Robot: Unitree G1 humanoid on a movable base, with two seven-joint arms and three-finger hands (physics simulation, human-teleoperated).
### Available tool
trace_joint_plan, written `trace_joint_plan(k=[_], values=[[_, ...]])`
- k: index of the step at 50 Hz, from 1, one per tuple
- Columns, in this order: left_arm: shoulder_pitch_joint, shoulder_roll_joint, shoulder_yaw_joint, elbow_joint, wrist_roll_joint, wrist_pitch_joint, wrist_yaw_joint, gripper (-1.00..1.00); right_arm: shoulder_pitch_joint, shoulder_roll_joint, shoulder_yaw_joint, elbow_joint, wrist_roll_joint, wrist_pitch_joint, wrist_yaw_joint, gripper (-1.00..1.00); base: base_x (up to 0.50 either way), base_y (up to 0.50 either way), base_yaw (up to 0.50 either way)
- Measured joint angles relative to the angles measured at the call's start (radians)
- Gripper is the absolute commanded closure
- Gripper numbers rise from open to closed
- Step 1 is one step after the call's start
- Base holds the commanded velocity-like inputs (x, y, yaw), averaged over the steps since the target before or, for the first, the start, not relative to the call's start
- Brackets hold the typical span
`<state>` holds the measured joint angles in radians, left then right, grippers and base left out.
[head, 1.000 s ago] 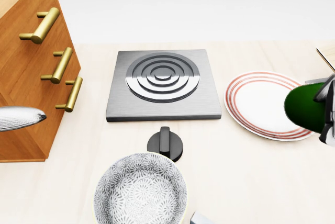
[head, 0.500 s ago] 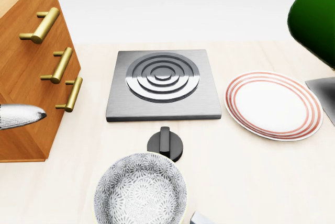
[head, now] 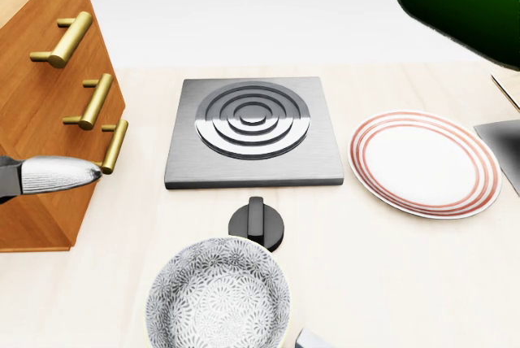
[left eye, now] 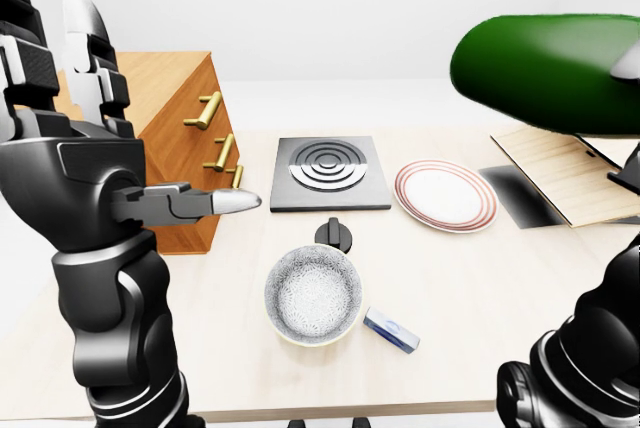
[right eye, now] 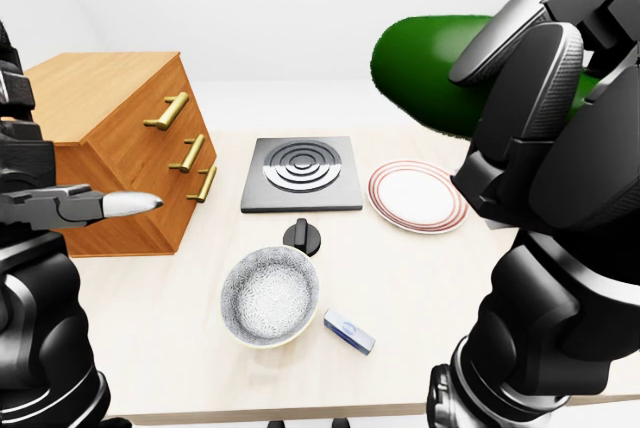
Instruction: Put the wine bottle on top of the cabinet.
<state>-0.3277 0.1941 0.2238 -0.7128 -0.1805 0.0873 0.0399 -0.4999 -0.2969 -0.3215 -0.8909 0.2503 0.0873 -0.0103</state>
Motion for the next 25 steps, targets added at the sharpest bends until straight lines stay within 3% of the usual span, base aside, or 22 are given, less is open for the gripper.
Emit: trace_joint_plan(k=[25], values=[[-0.146, -0.043, -0.123, 0.129, 0.269, 0.0, -0.075, -1.0, -0.005, 0.022, 0.043, -0.007, -0.015, 0.0, 0.003, 1.0, 0.0, 0.0, 0.0]])
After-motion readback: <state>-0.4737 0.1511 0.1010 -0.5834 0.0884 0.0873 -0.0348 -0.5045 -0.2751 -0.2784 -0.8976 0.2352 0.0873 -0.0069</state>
